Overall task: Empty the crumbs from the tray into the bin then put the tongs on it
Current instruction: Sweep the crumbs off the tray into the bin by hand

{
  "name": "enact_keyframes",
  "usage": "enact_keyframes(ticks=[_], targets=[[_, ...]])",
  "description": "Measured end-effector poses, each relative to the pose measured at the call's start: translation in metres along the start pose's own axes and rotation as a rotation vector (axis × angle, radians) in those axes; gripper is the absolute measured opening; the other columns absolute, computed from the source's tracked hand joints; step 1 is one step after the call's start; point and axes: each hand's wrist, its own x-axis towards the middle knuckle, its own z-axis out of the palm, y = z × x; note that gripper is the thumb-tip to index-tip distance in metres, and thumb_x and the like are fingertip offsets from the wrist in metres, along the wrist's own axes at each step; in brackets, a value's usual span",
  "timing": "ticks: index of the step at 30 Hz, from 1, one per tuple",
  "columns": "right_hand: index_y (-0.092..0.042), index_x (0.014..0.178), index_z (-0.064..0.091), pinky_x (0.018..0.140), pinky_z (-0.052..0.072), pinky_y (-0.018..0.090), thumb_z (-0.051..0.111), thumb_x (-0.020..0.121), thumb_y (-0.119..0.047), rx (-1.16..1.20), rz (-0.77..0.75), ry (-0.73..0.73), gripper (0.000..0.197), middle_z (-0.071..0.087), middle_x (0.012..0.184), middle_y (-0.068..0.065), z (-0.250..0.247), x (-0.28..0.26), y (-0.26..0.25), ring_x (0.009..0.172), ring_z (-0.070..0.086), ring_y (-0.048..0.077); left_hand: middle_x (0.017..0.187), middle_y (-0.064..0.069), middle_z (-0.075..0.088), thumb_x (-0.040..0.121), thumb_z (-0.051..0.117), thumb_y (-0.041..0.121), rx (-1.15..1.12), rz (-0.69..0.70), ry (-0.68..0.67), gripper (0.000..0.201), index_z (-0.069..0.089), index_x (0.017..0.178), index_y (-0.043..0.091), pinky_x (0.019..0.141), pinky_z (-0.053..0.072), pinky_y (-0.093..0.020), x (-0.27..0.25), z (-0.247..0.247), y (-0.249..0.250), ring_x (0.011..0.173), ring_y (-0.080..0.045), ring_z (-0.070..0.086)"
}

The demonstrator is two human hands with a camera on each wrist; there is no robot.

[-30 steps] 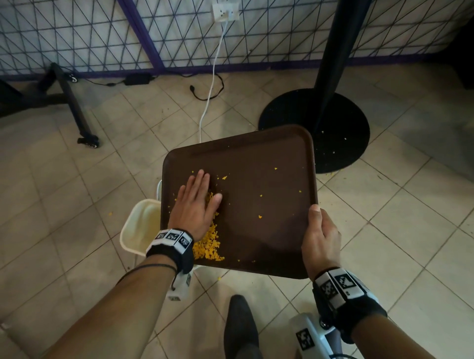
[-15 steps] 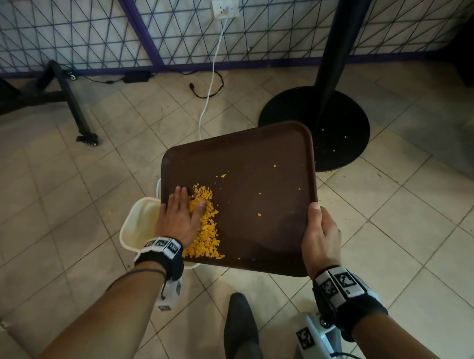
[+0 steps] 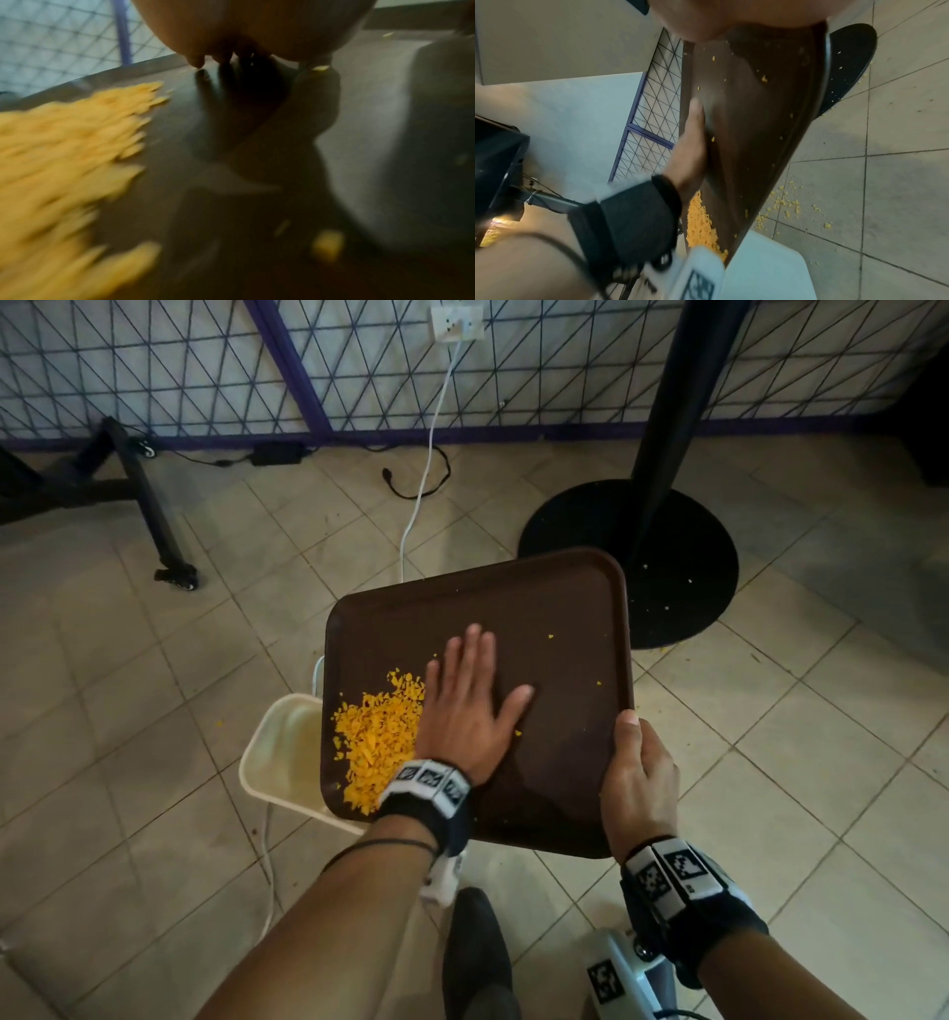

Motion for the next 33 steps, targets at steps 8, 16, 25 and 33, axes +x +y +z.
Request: enact_keyframes(ticks=[8, 16, 25, 33], targets=[[-0.010, 0.097, 0.063, 0.073, 0.044, 0.034, 0.031, 0.104, -0.038, 0.011, 0.001, -0.001, 0.044, 0.063, 0.085, -0.001, 0.000, 0.001, 0.000, 0.081, 0.058, 0.012, 0.164, 0.001, -0.012, 0.093, -0.002, 0.070, 0.006, -0.209, -0.033, 0.079, -0.007, 0.156, 0.021, 0.122, 0.000, -0.047, -0.030, -0.001, -0.063, 0.150, -0.018, -0.013], [-0.014, 0.095, 0.066, 0.070, 0.044, 0.033, 0.035, 0.103, -0.037, 0.014, -0.021, 0.038, 0.039, 0.066, 0.086, -0.001, -0.001, 0.001, 0.002, 0.079, 0.059, 0.010, 0.165, 0.002, -0.008, 0.101, 0.015, 0.056, -0.018, 0.307, 0.062, 0.068, 0.002, 0.157, 0.021, 0.122, 0.000, -0.046, 0.014, -0.018, 0.079, 0.151, -0.019, -0.008], [-0.011, 0.099, 0.064, 0.067, 0.041, 0.028, 0.031, 0.104, -0.037, 0.014, -0.001, 0.002, 0.042, 0.062, 0.085, -0.003, -0.005, 0.001, -0.003, 0.079, 0.055, 0.005, 0.161, 0.005, -0.019, 0.095, -0.004, 0.063, 0.029, -0.121, -0.065, 0.072, -0.011, 0.155, 0.023, 0.122, -0.002, -0.045, -0.031, 0.007, -0.045, 0.151, -0.019, -0.011], [-0.012, 0.089, 0.064, 0.070, 0.045, 0.034, 0.035, 0.103, -0.036, 0.031, -0.004, 0.024, 0.040, 0.065, 0.081, 0.000, -0.002, 0.000, -0.002, 0.077, 0.059, 0.015, 0.165, 0.000, -0.009, 0.103, 0.010, 0.048, 0.048, 0.320, 0.012, 0.062, 0.000, 0.156, 0.019, 0.122, 0.004, -0.050, -0.027, -0.006, 0.067, 0.151, -0.022, -0.009]])
